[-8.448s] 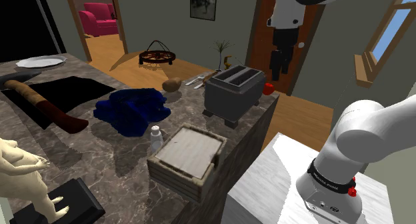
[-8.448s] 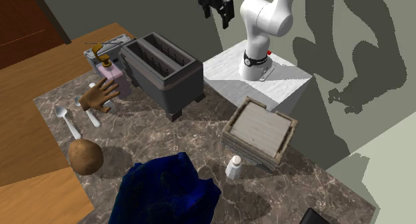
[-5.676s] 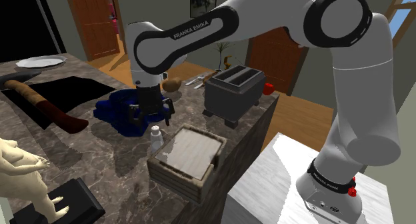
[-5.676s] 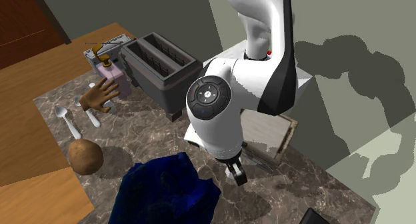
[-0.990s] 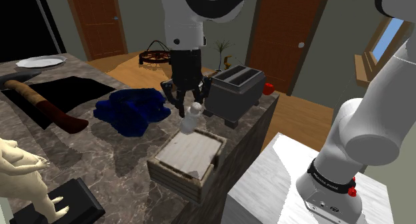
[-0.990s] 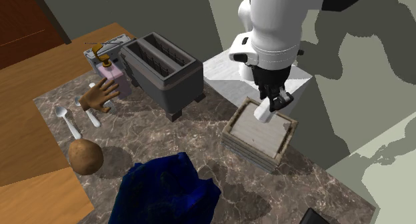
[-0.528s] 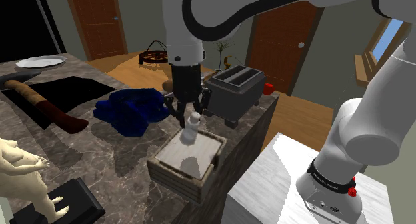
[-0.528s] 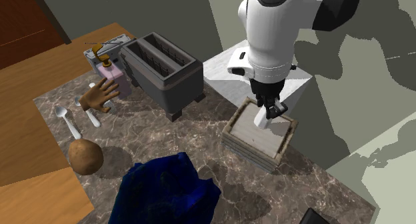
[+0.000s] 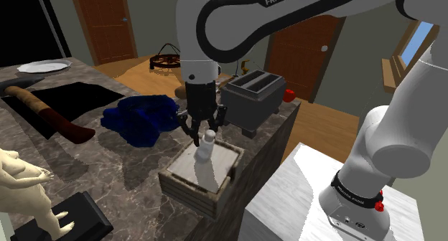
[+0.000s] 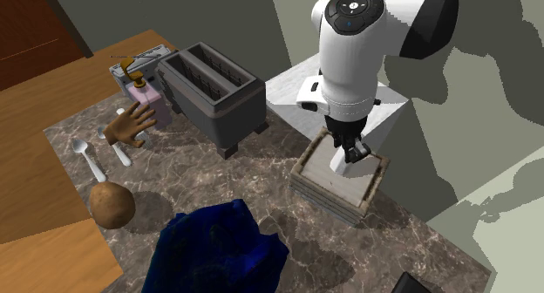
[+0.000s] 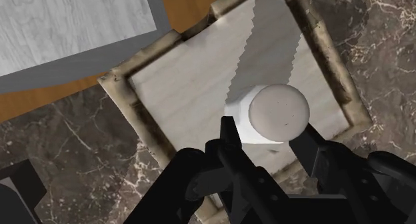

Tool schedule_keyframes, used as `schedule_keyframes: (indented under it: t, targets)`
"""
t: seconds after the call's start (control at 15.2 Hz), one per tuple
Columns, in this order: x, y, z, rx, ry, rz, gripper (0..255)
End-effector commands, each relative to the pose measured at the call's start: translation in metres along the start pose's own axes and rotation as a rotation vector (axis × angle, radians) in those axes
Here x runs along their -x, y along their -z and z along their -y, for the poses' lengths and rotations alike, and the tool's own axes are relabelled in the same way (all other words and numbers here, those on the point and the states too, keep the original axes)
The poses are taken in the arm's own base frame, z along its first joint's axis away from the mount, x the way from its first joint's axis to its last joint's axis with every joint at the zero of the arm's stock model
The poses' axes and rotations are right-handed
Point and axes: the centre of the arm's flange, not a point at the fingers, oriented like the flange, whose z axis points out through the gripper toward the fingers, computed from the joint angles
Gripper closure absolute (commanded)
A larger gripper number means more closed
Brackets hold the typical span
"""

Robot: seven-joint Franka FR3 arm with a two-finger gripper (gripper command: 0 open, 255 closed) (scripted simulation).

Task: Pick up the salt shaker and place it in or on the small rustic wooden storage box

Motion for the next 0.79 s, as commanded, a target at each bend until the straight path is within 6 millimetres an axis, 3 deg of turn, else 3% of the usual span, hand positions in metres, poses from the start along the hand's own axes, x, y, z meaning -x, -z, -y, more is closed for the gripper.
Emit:
schedule_keyframes:
  t: [0.0, 0.2, 0.26, 0.59, 0.73]
  targets:
    - [0.000, -0.001, 0.000, 0.000, 0.000, 0.000, 255]
    - [0.000, -0.001, 0.000, 0.000, 0.000, 0.000, 255]
    - [0.000, -0.001, 0.000, 0.000, 0.000, 0.000, 0]
    - [0.000, -0.001, 0.000, 0.000, 0.000, 0.000, 0]
    - [0.000, 0.026, 0.000, 0.000, 0.000, 0.000, 0]
